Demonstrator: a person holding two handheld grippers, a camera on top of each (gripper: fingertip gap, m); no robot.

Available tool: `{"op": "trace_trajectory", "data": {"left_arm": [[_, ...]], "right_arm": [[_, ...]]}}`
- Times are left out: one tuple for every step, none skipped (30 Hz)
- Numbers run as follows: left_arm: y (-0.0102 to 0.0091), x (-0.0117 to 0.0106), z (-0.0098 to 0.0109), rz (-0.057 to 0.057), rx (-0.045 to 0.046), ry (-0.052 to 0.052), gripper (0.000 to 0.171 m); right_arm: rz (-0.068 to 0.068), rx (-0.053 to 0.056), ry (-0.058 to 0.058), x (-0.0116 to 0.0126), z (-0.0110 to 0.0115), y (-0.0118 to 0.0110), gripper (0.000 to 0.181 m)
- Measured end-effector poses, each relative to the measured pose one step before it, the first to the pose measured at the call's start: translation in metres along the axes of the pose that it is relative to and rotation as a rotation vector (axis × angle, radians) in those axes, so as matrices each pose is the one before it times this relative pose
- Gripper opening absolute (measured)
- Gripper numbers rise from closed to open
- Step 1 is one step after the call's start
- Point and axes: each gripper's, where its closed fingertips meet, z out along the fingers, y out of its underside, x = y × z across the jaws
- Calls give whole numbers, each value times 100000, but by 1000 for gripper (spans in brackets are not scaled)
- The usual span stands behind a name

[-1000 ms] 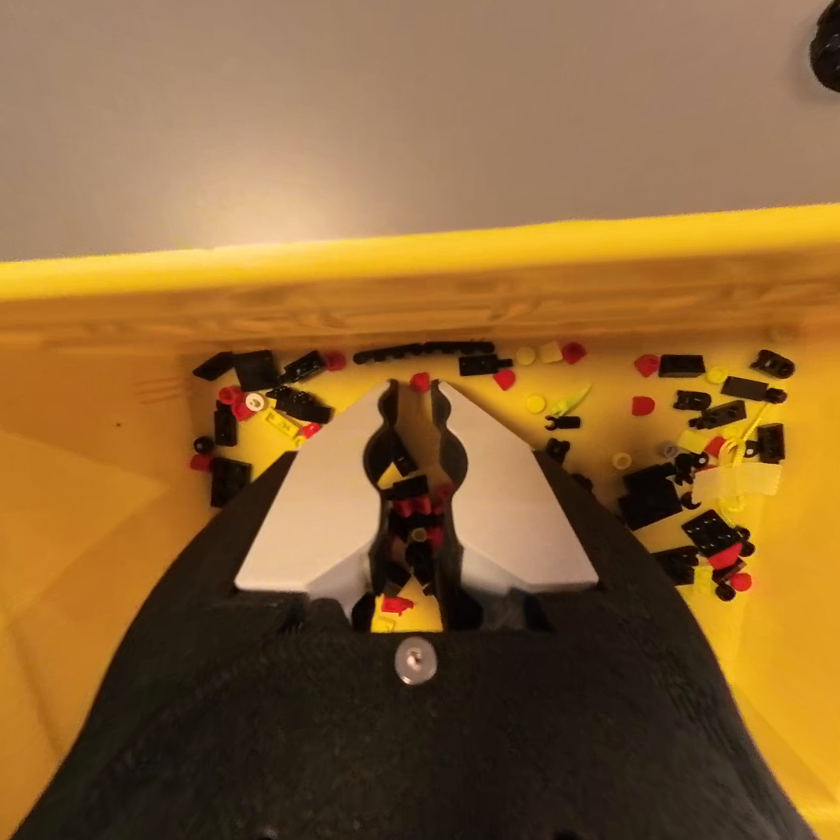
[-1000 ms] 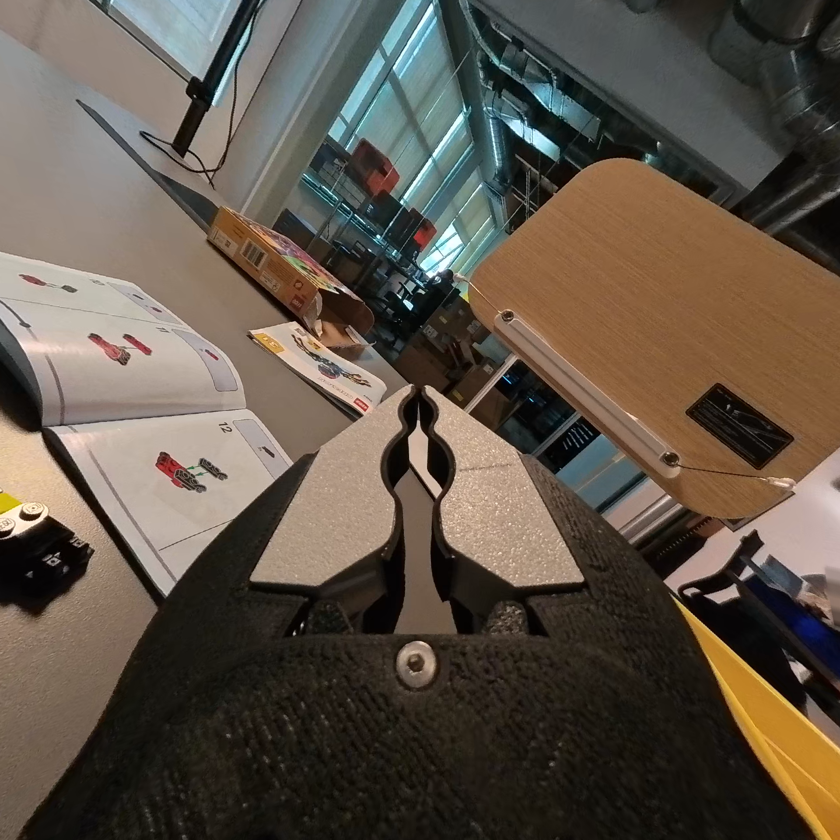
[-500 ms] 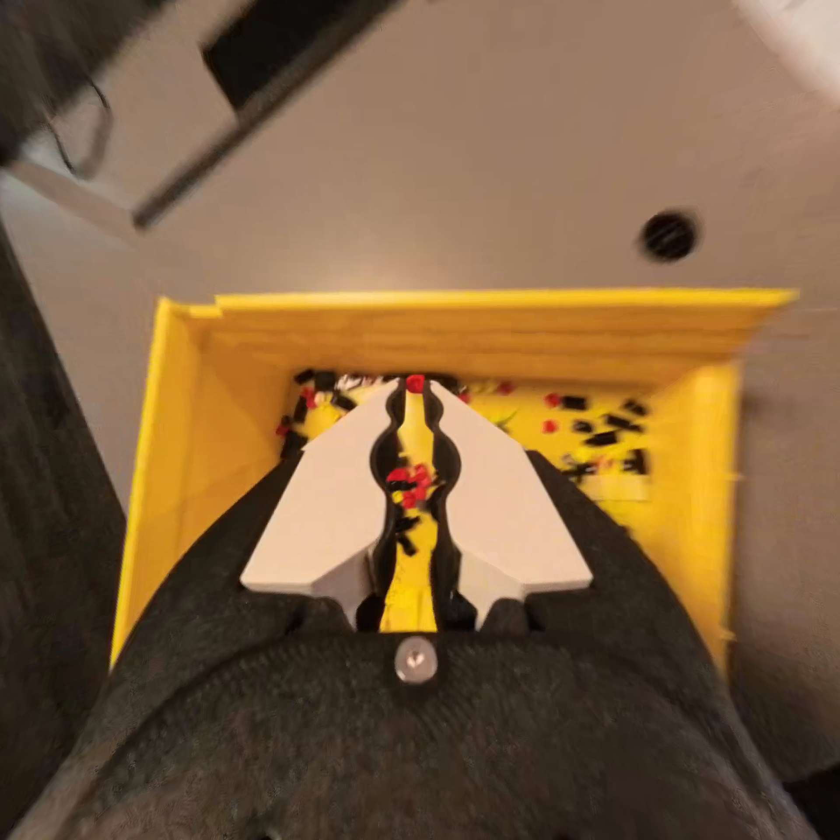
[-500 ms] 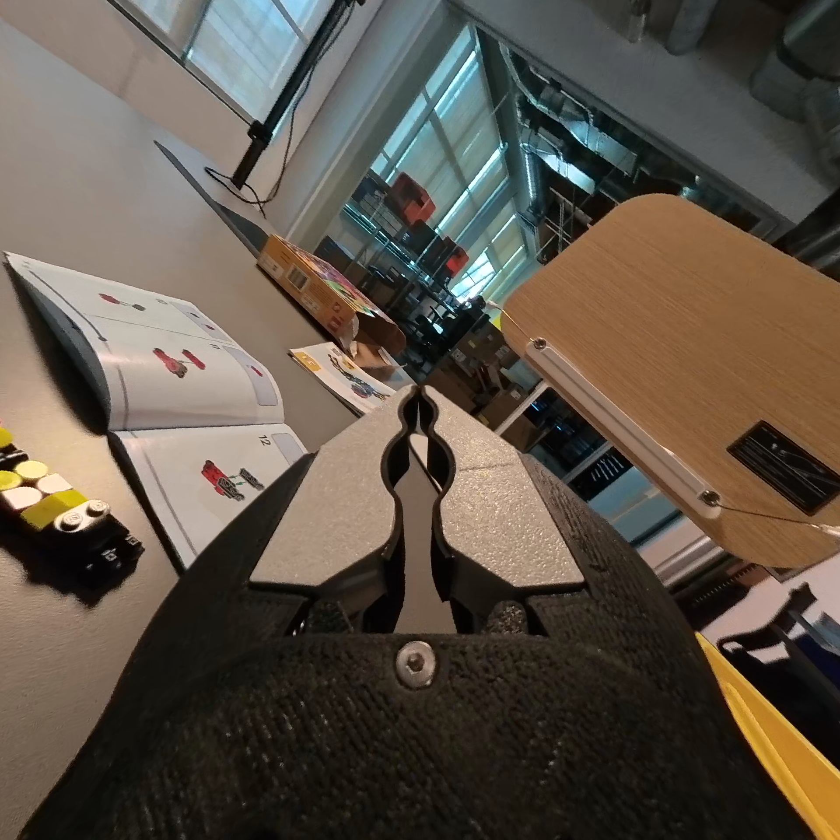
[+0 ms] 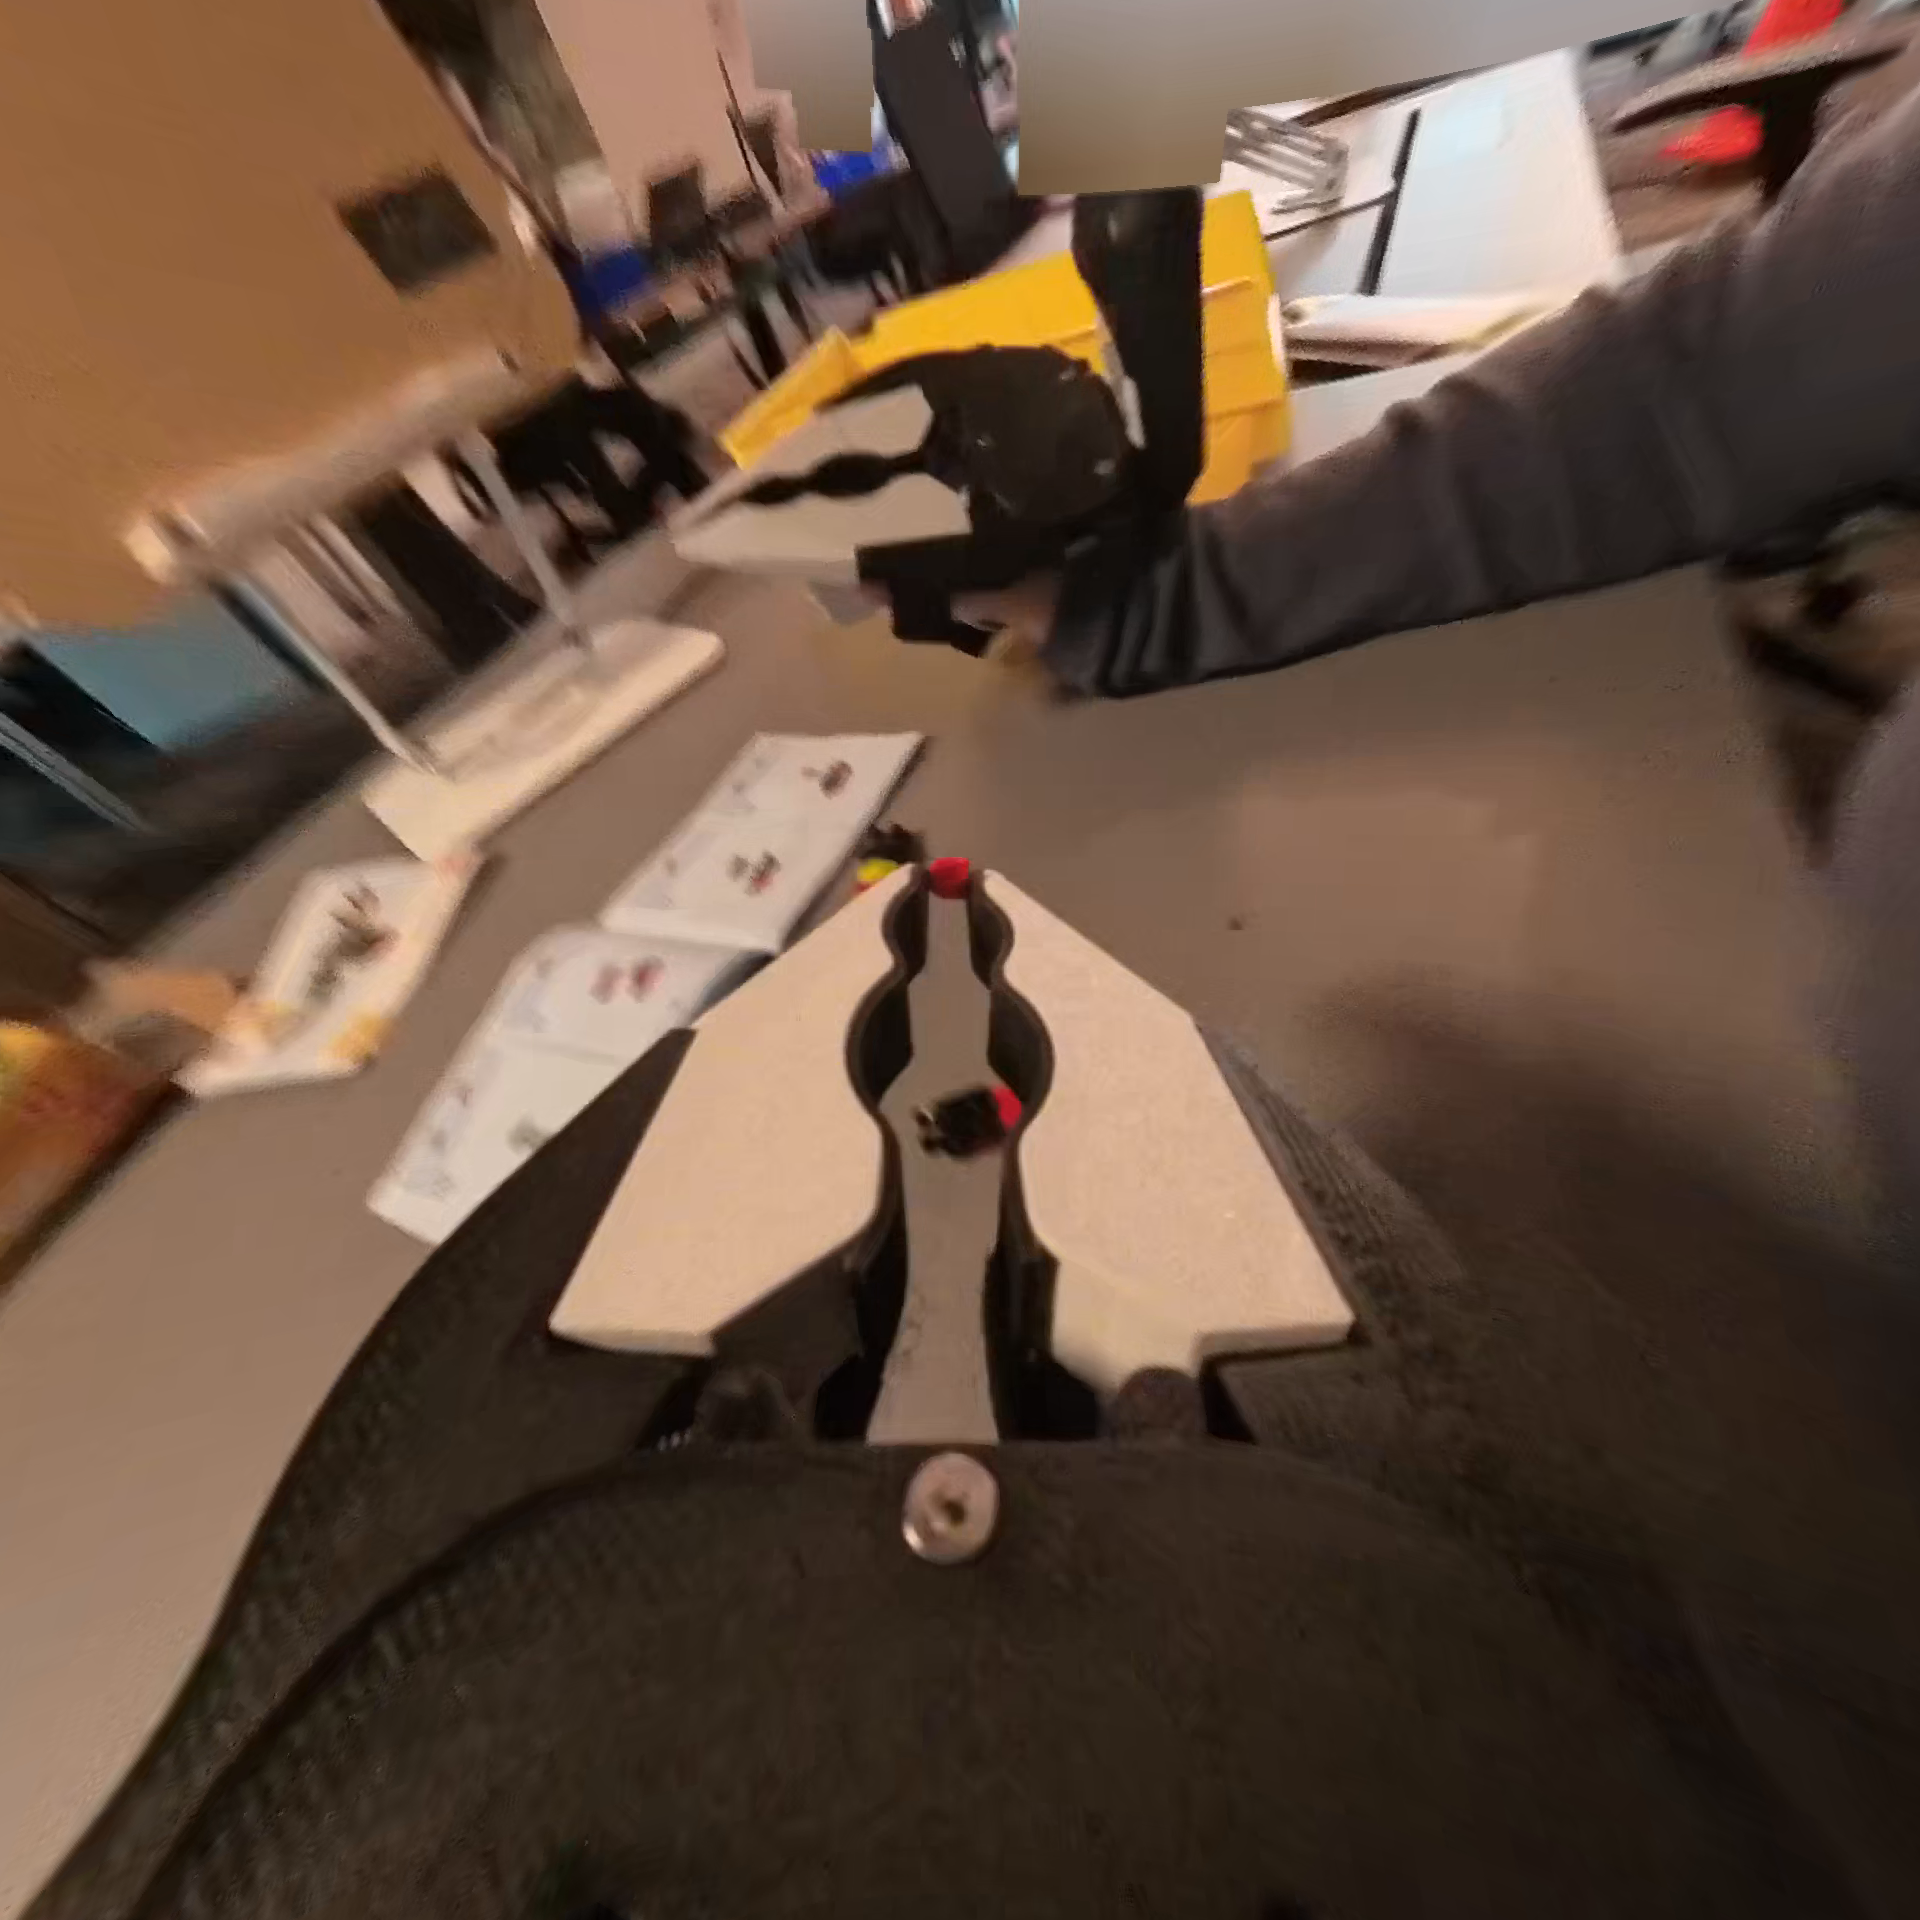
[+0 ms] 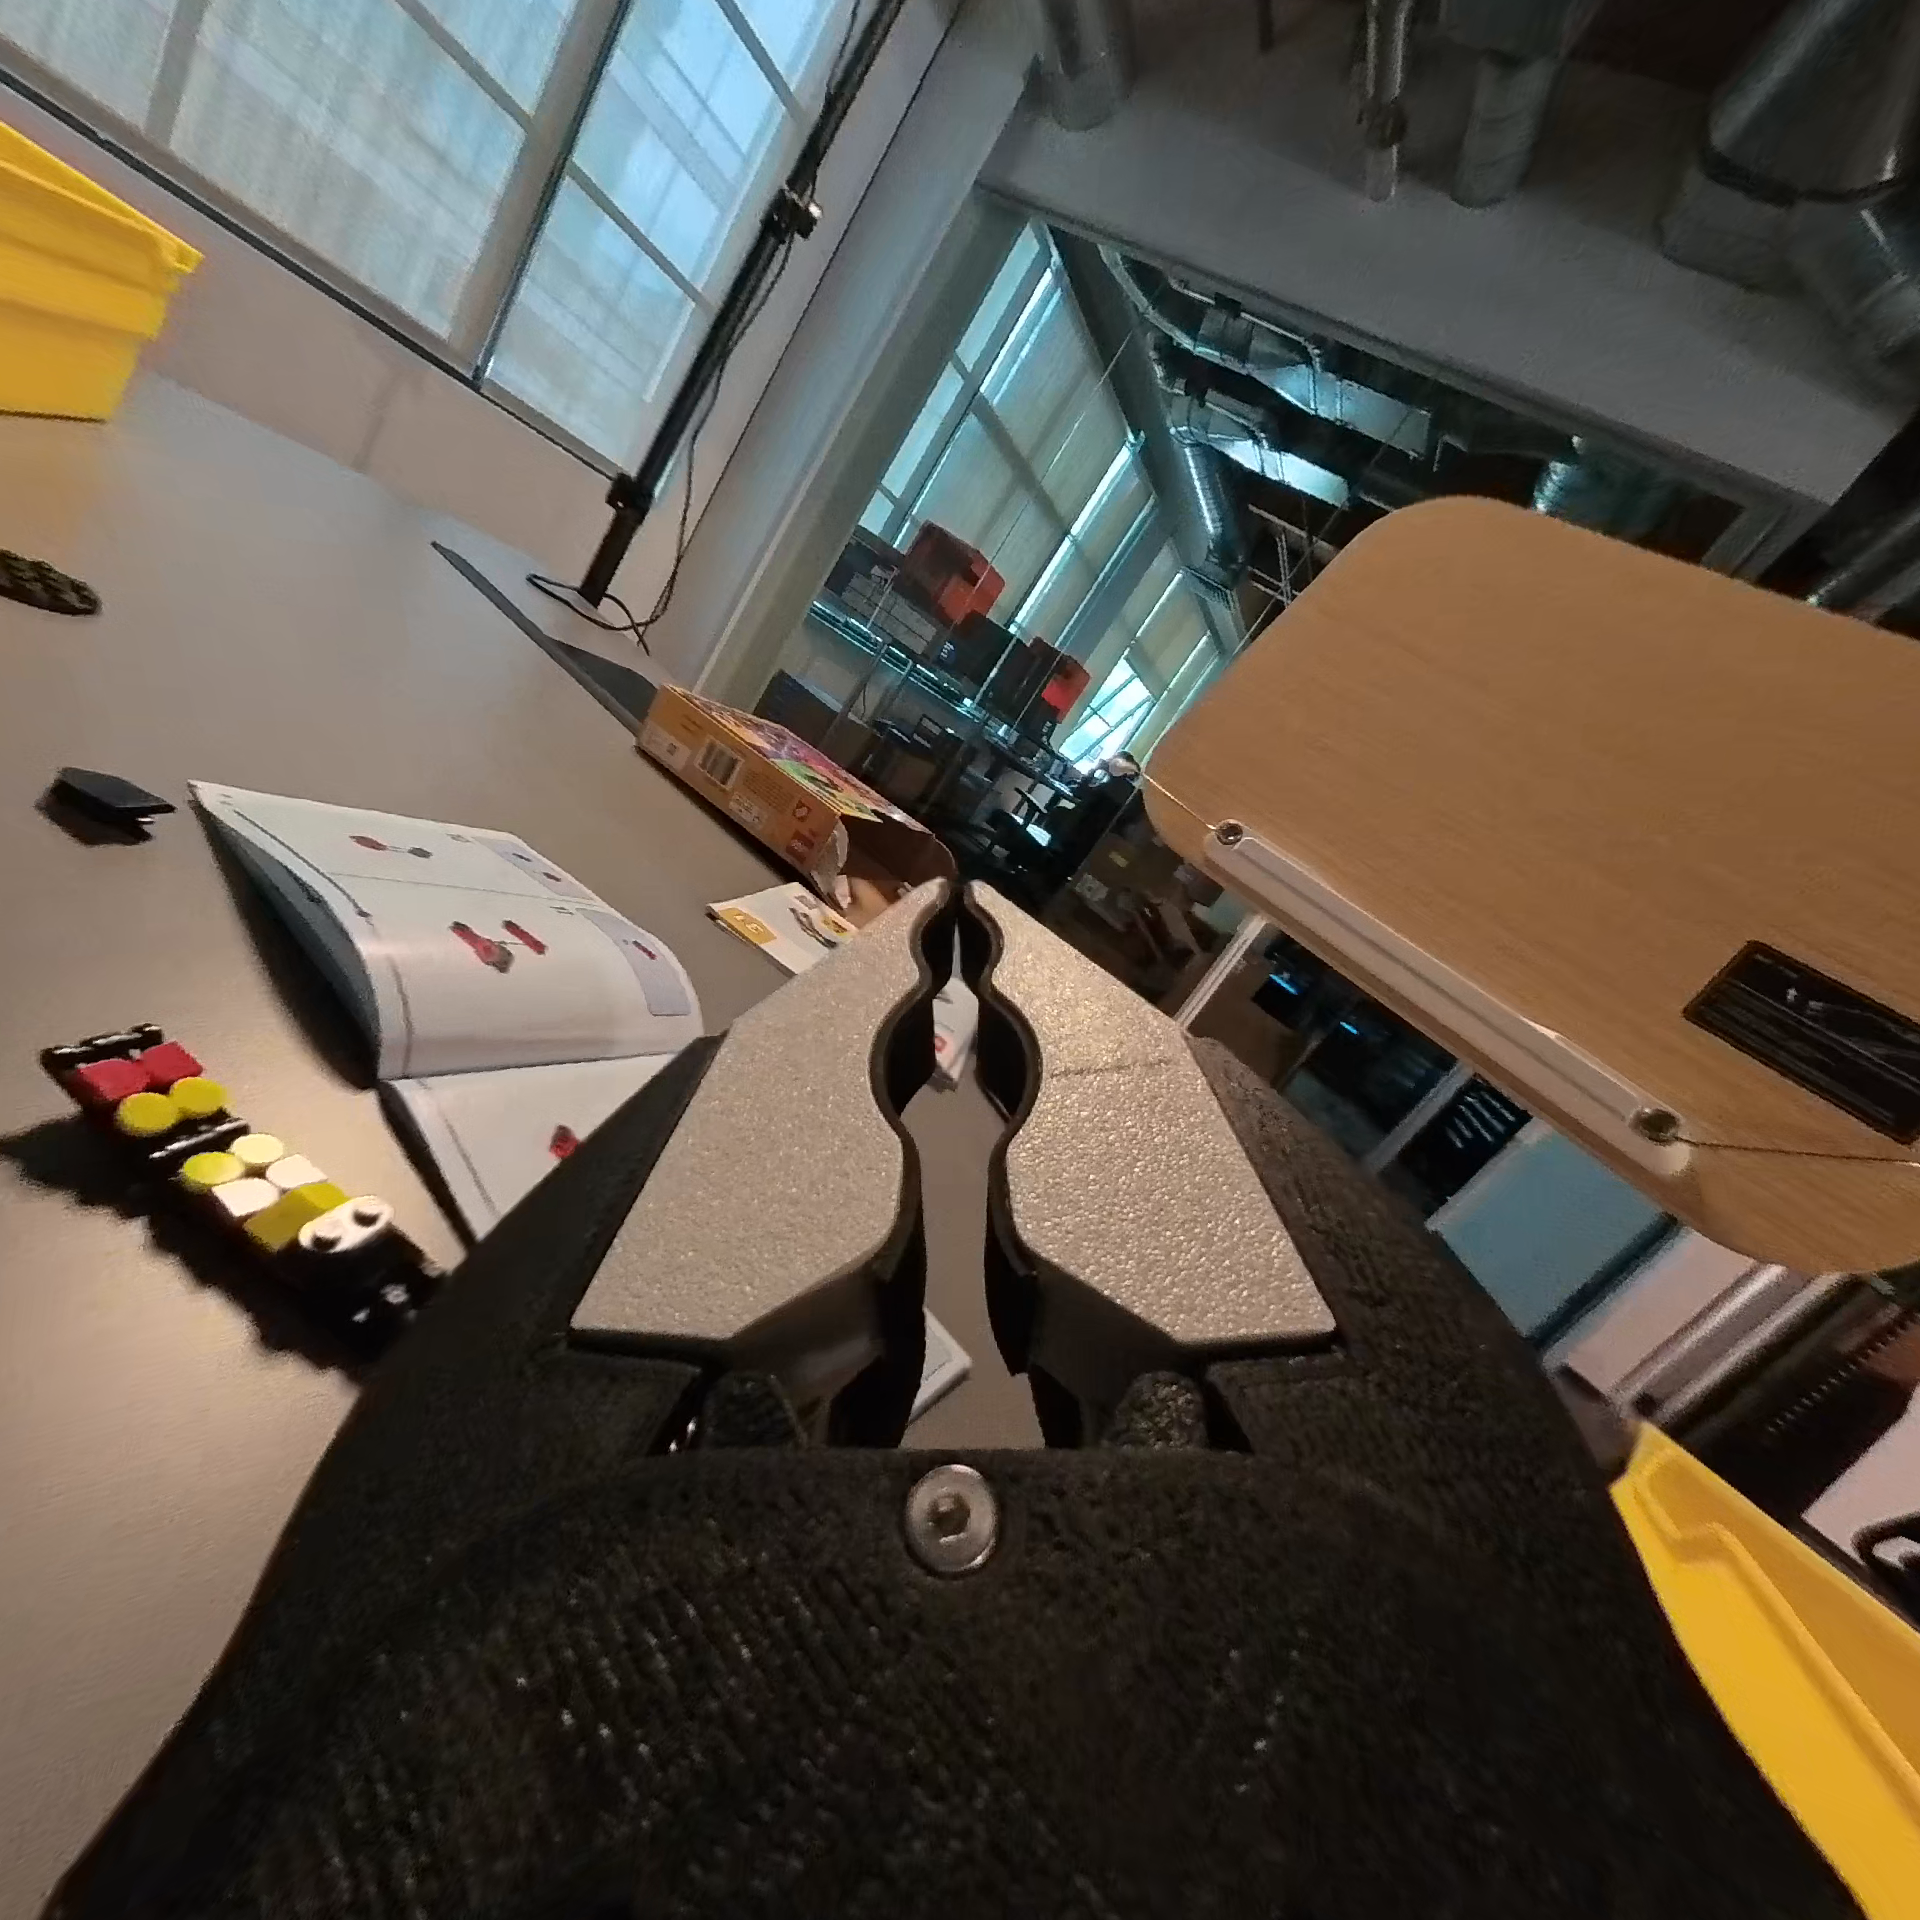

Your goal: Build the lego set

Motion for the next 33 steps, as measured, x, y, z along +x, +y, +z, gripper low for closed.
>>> {"op": "trace_trajectory", "data": {"left_arm": [[-61, -141, 992, 9867, 4352, -4270, 6], [-205, -50, 799, 8954, 4711, -4027, 6], [-184, 73, 640, 8794, 4287, -3070, 6], [-26, -19, 525, 7994, 3437, -3363, 6], [41, -184, 337, 4863, 2731, -3667, 7], [19, 83, 142, 2303, 1535, -244, 6], [-93, -23, -74, 473, 1221, 403, 6], [-112, -369, -197, -501, 1533, -1477, 6], [8, -376, -193, -362, 742, -1558, 6], [86, -219, -129, 638, -5, -704, 6], [32, -55, -85, 1160, 228, -179, 6], [-80, 55, -49, 842, 834, 51, 6], [-189, 196, -18, 647, 1091, 837, 6], [-161, 303, 3, 605, 823, 1280, 6], [-160, 196, -2, 477, 748, 605, 6], [-165, 168, -15, 686, 873, 619, 6], [-86, 169, -23, 576, 524, 671, 6], [21, 63, 5, 244, -176, 241, 6], [116, -36, 27, 78, -740, -303, 6], [141, -28, 33, 116, -821, -139, 6], [21, 31, 13, 90, -43, 255, 6], [-145, 59, -47, 174, 847, 317, 6], [-133, 67, -48, 478, 689, 173, 6], [-143, 46, -58, 715, 654, -40, 6], [-136, 48, -47, 431, 700, 17, 6], [-109, 9, -47, 36, 576, -14, 6], [-182, -2, -68, -761, 996, 244, 6], [-231, 75, -99, -1475, 1354, 1003, 6], [-197, 88, -77, -1319, 1190, 1029, 6], [-64, -13, -55, -667, 468, 273, 6], [9, -10, -23, -182, 36, 158, 6], [-11, 23, -19, -124, 154, 306, 6], [-29, 19, -10, -171, 191, 260, 6]], "right_arm": [[1994, 467, -2163, -362, -217, -279, 0], [3794, 1023, -4598, -741, -183, -404, 0], [6003, 1535, -8017, -1283, -140, -529, 2], [8188, 1408, -11840, -1864, -46, -532, 4], [10028, 988, -13999, -2175, 78, -455, 6], [11420, 1001, -14154, -2142, 215, -338, 7], [12378, 1285, -13229, -1909, 313, -240, 9], [12623, 1060, -11741, -1591, 389, -100, 11], [13084, 401, -9009, -1094, 500, 61, 13], [12849, 9, -6805, -693, 539, 202, 19], [11700, 363, -6939, -638, 507, 221, 24], [9634, 913, -5575, -452, 443, 153, 25], [7361, 604, -2827, -74, 391, 184, 24], [4857, 8, -2760, -172, 311, 165, 24], [2510, 250, -3311, -381, 230, 35, 20], [1418, 486, -2148, -276, 172, -15, 18], [1061, -293, -1395, -196, 146, 100, 16], [836, -1402, -648, -69, 125, 252, 15], [402, -1774, -276, -37, 132, 282, 15], [366, -1202, -608, -89, 126, 182, 14], [696, -668, -688, -98, 108, 114, 14], [1039, -147, -1090, -112, 78, 80, 13], [1799, 199, -1505, -134, 67, 33, 13], [2395, 361, -1771, -122, 46, 21, 14], [2383, 463, -1703, -102, 32, -10, 14], [1990, 422, -1491, -109, 49, -15, 13], [1564, 40, -1535, -162, 85, 39, 13], [1208, -293, -1263, -132, 99, 99, 12], [542, -133, -610, -70, 84, 55, 11], [-238, 203, 283, 25, 46, -18, 10], [-313, -24, 518, 55, 11, 1, 9], [-76, -129, 150, 24, 7, 11, 9], [156, 57, 93, 18, -1, -10, 9]]}}
